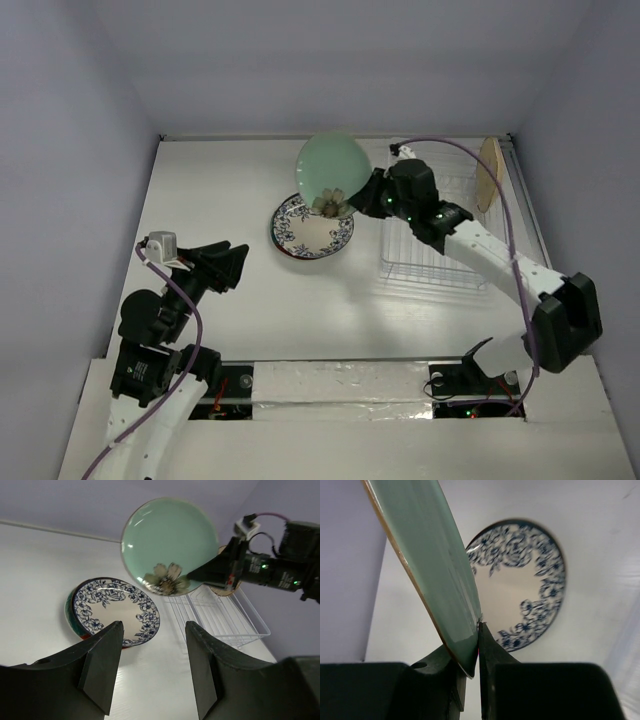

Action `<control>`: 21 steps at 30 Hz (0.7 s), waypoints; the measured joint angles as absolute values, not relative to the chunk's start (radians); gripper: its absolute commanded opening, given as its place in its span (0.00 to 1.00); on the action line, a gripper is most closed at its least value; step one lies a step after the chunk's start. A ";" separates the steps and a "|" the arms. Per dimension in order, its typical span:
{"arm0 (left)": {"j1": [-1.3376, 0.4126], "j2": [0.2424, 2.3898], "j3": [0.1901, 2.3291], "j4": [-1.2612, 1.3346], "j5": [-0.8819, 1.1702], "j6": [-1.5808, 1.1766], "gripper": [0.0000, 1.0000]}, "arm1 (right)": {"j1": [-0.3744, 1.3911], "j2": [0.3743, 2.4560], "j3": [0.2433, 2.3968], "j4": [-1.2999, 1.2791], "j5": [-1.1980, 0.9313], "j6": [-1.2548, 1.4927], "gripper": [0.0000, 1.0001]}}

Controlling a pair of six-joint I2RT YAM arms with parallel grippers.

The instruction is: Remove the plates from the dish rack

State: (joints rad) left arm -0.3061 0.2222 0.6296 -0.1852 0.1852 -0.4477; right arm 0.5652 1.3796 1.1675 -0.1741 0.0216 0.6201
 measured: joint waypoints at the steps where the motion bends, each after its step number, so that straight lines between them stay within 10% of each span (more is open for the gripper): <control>1: -0.306 0.223 0.630 -0.185 0.184 -0.448 0.49 | 0.577 1.411 1.158 -0.146 -0.011 0.647 0.00; 21: -0.299 0.245 0.630 -0.187 0.182 -0.451 0.49 | 0.645 1.746 1.016 0.194 -0.199 0.954 0.06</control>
